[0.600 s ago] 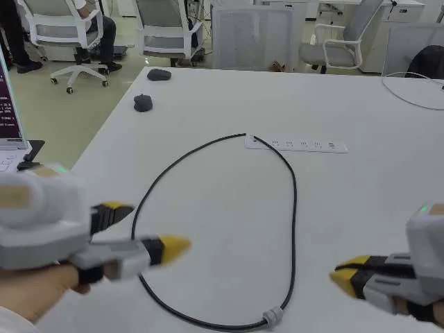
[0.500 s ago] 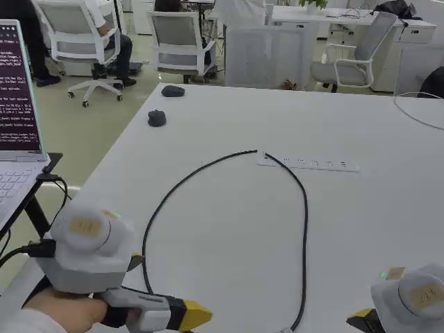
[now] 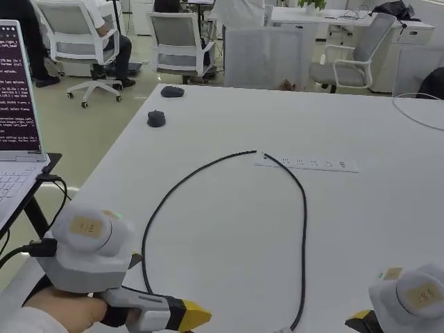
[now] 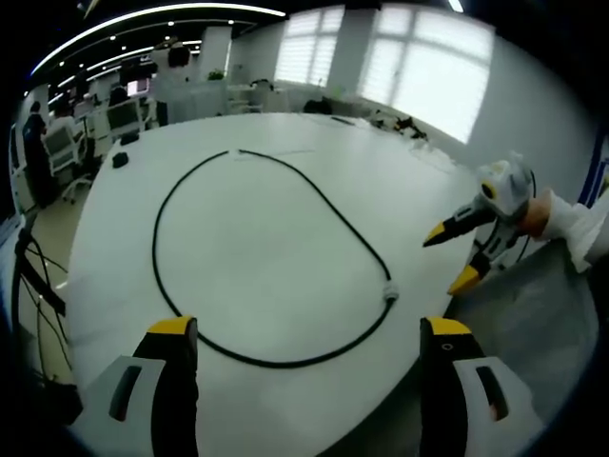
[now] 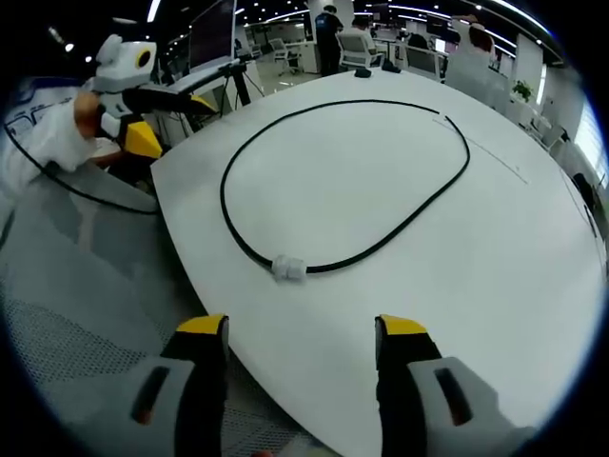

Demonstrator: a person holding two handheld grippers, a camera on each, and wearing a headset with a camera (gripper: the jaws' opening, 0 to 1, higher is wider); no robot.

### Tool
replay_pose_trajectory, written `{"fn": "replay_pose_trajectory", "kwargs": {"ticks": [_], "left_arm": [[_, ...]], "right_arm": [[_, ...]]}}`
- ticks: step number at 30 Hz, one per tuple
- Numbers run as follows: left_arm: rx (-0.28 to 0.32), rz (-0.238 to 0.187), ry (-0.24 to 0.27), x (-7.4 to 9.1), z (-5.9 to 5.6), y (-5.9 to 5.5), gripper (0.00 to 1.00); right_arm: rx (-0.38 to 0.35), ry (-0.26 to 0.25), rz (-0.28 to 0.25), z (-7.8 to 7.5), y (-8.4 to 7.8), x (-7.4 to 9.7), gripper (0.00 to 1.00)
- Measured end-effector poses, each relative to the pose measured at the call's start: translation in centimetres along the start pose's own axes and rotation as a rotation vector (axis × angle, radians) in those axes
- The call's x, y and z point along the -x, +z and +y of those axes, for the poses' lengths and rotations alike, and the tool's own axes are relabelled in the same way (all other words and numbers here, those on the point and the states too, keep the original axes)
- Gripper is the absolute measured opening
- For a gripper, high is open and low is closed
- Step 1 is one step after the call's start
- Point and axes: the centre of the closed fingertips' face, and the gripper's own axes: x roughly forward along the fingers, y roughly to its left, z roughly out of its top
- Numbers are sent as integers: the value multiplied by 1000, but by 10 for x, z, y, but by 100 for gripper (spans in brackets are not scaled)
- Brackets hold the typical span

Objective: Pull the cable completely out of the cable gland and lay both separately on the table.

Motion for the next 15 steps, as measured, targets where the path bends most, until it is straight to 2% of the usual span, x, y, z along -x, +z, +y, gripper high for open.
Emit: {"fn": "replay_pose_trajectory", "kwargs": {"ticks": [11,15], "left_arm": [[-5,13,-11,2,-2,-5,97],[-15,33,-13,8,-3,-13,97]], "right_arm": [[-7,7,-14,1,3,1,64],[-2,17,-19,4,4,1,65]]}}
